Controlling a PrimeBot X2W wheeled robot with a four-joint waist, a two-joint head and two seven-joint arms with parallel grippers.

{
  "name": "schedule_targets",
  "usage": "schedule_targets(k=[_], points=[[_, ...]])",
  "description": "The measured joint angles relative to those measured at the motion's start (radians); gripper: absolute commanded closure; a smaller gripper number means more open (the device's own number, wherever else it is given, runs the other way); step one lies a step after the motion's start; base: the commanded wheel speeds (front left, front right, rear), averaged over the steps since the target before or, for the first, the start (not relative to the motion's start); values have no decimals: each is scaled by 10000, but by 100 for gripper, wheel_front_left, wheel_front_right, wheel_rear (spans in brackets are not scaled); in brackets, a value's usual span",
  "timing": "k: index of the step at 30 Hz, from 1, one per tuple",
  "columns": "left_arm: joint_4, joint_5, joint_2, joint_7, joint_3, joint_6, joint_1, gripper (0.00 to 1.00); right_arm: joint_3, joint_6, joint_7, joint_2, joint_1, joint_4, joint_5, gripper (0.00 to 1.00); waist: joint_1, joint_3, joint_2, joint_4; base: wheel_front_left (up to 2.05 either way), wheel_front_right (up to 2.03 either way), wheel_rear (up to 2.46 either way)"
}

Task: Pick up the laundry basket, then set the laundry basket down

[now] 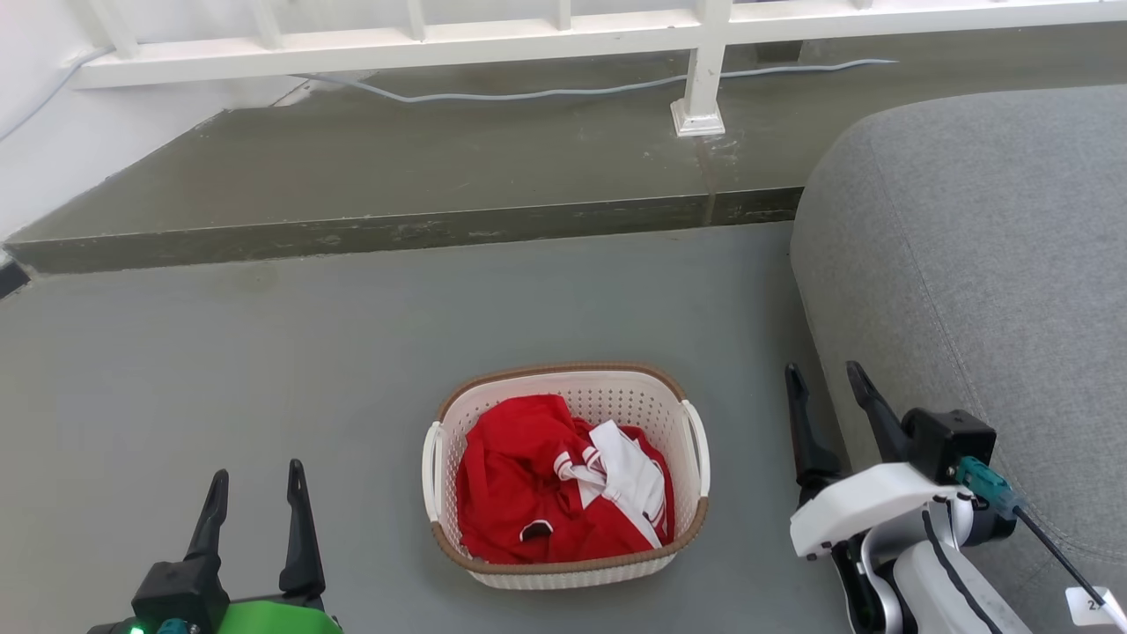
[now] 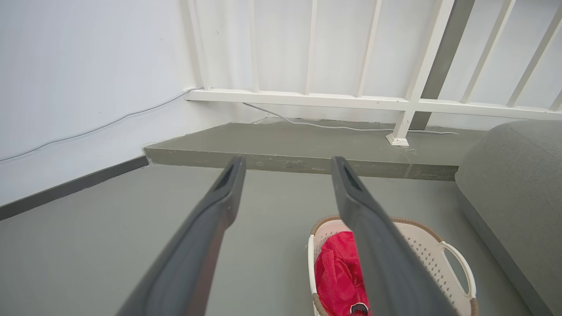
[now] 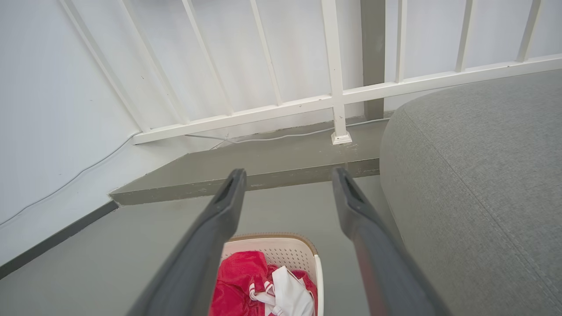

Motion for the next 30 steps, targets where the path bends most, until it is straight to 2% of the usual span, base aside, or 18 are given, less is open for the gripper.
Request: schedule_targets(k=[13,14,21,30], points=[[-341,180,-35,0,121,2,244,0,-299,0,0,151,356,-393,-176,0,0,111,0,3,0,0,0],[-341,236,-38,2,115,-2,245,100,-318,2,2,167,359,-408,-201,100,0,134,0,6,0,0,0],[105,209,-153,48,-13,-21,255,100,-295,27,21,253,712,8,-67,100,0,137,0,11,0,0,0],[-19,-794,-188,48,-205,-151,407,100,-385,201,58,257,749,-134,809,100,0,92,0,65,0,0,0]])
